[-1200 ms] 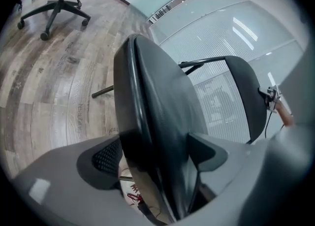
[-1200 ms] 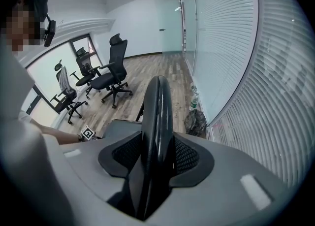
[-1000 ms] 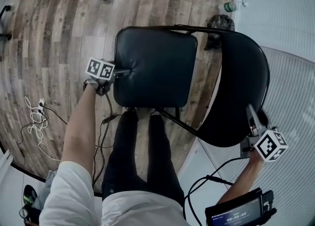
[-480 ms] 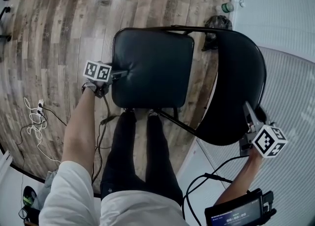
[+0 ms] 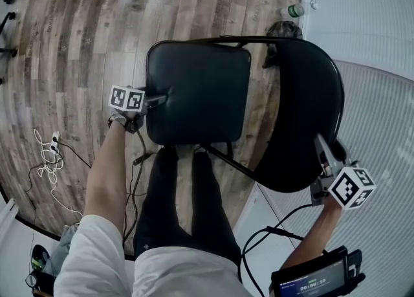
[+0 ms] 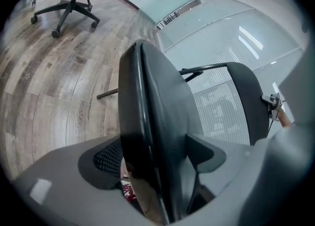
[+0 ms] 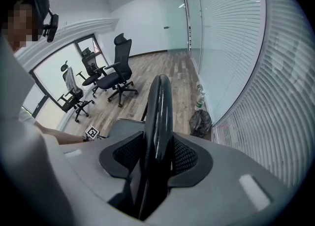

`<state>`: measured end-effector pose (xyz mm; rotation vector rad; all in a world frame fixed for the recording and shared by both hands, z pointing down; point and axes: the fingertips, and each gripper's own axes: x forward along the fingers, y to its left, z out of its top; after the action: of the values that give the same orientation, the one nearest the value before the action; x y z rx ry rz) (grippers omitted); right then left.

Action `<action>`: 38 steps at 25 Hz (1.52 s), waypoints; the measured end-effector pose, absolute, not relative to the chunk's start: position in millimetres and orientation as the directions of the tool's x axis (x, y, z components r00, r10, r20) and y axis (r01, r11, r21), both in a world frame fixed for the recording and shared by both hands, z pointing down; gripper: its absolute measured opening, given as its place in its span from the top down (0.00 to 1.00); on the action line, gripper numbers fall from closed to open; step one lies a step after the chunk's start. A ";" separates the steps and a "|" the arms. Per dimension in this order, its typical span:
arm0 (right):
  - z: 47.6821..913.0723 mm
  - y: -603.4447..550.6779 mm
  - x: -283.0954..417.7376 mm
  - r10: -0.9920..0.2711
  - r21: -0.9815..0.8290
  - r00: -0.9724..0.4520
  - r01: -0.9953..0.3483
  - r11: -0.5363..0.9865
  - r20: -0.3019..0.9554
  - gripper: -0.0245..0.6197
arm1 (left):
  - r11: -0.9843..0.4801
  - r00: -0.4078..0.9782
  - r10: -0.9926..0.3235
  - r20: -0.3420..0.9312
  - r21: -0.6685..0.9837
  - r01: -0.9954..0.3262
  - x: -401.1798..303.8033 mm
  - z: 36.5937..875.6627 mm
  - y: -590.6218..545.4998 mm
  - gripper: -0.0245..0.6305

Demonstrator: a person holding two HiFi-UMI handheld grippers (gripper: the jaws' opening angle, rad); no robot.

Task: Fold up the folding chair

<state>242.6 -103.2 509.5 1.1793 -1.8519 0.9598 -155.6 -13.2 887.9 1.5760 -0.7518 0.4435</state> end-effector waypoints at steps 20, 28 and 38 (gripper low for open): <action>493.3 -102.0 246.8 -0.385 -0.258 -0.363 -0.919 0.297 0.849 0.75 | 0.031 0.649 -0.250 0.718 0.676 -0.736 -137.4 852.4 -21.9 0.38; 493.1 -101.2 257.4 -0.367 -0.237 -0.335 -0.928 0.287 0.868 0.74 | 0.033 0.639 -0.230 0.734 0.662 -0.748 -128.8 841.6 -24.9 0.39; 490.3 -98.8 256.4 -0.349 -0.242 -0.340 -0.925 0.294 0.873 0.74 | 0.046 0.628 -0.193 0.754 0.646 -0.762 -122.8 831.6 -28.0 0.40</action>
<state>256.4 -98.8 490.3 1.1422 -1.8442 1.0147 -122.8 -28.0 831.6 1.4968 -0.8408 0.5237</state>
